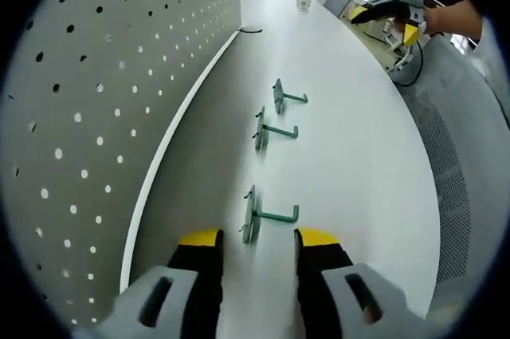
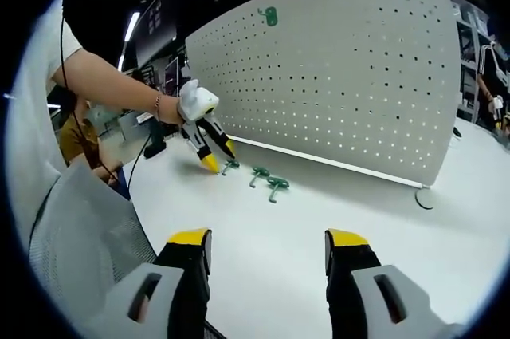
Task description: Insert the hook assembly into the mounting plate slot until the hook locks in place.
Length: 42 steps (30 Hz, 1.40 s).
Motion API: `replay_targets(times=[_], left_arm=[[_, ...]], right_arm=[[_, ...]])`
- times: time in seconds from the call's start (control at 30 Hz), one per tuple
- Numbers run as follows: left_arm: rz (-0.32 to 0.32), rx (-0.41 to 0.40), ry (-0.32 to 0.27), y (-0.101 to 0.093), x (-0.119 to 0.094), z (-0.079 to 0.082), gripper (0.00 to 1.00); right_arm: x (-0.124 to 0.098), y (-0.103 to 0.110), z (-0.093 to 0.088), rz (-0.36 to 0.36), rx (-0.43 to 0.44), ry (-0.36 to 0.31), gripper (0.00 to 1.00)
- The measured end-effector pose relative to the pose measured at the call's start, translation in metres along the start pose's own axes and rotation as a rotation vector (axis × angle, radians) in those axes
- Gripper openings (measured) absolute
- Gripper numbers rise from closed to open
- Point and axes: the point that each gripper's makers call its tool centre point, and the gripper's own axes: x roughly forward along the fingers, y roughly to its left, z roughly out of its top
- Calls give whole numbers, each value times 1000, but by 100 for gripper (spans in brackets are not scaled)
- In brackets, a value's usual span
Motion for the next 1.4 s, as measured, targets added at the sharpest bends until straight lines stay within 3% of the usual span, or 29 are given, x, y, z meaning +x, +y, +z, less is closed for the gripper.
replay_targets(times=[0.17, 0.33, 0.43, 1.1, 1.17, 1.4], left_arm=[[12, -4, 20, 3, 2, 0, 17], [26, -10, 20, 1, 1, 1, 14], [46, -24, 19, 3, 1, 0, 6], [61, -28, 26, 4, 2, 1, 3], [63, -35, 16, 3, 1, 1, 3], [115, -101, -118, 14, -8, 14, 2]], right_arm=[[1, 0, -1, 0, 6, 0, 55], [0, 0, -1, 0, 14, -3, 54], [-1, 1, -2, -2, 19, -5, 54], [-4, 0, -3, -4, 20, -4, 54], [-4, 1, -3, -3, 24, -6, 54], [-3, 2, 1, -2, 22, -20, 56]])
